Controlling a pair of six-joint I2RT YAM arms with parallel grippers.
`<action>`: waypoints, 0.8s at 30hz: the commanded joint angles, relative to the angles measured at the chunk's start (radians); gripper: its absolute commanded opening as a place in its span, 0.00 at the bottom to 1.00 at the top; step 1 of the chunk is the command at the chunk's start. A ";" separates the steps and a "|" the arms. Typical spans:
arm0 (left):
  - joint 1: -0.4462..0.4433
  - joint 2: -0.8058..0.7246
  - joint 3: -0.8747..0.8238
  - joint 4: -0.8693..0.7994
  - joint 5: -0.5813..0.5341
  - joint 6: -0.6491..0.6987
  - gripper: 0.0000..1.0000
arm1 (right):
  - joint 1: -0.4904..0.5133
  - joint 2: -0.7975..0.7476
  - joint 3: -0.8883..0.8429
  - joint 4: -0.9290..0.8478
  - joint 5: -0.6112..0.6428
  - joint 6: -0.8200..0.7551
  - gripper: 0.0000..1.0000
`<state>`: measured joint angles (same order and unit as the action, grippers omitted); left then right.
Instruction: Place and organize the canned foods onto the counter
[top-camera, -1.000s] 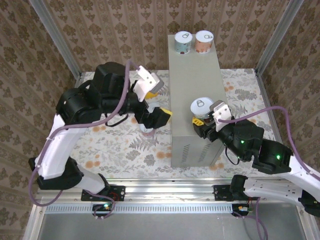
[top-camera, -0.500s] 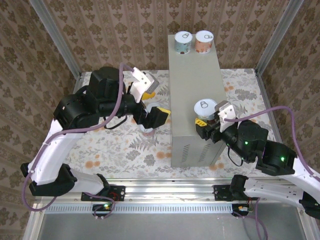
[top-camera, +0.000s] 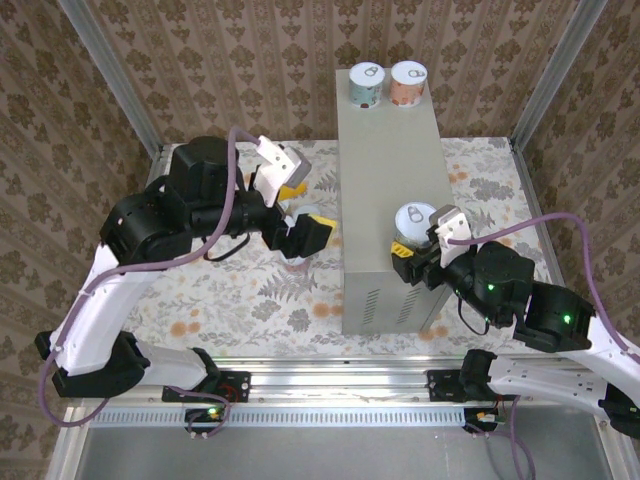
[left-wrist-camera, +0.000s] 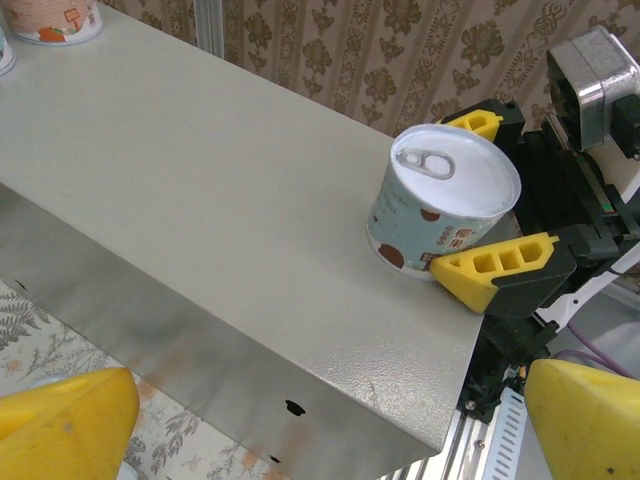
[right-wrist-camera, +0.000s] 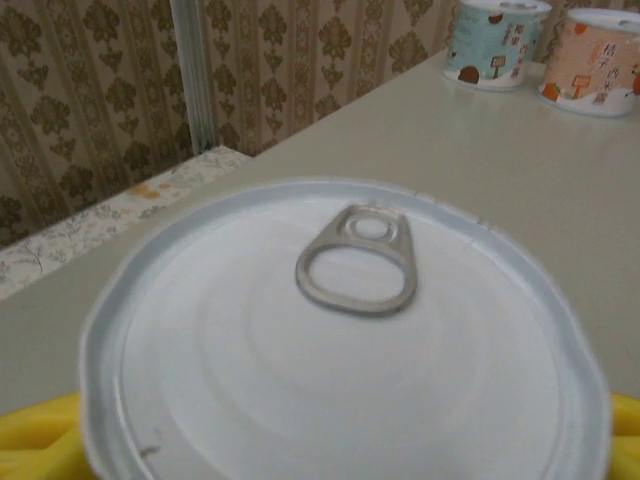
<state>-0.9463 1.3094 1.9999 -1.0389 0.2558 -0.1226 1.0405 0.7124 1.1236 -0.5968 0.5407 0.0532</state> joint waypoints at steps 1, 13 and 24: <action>0.009 -0.021 -0.016 0.026 -0.003 -0.023 1.00 | -0.004 -0.010 0.011 -0.045 -0.011 0.004 0.86; 0.010 -0.038 -0.048 0.039 0.008 -0.021 1.00 | -0.004 -0.032 0.024 -0.066 -0.001 0.007 0.84; 0.010 -0.059 -0.101 0.041 -0.057 -0.017 1.00 | -0.094 0.102 0.126 -0.056 -0.007 -0.016 0.78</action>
<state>-0.9463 1.2648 1.9106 -1.0084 0.2302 -0.1284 0.9829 0.7883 1.1950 -0.6678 0.5388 0.0528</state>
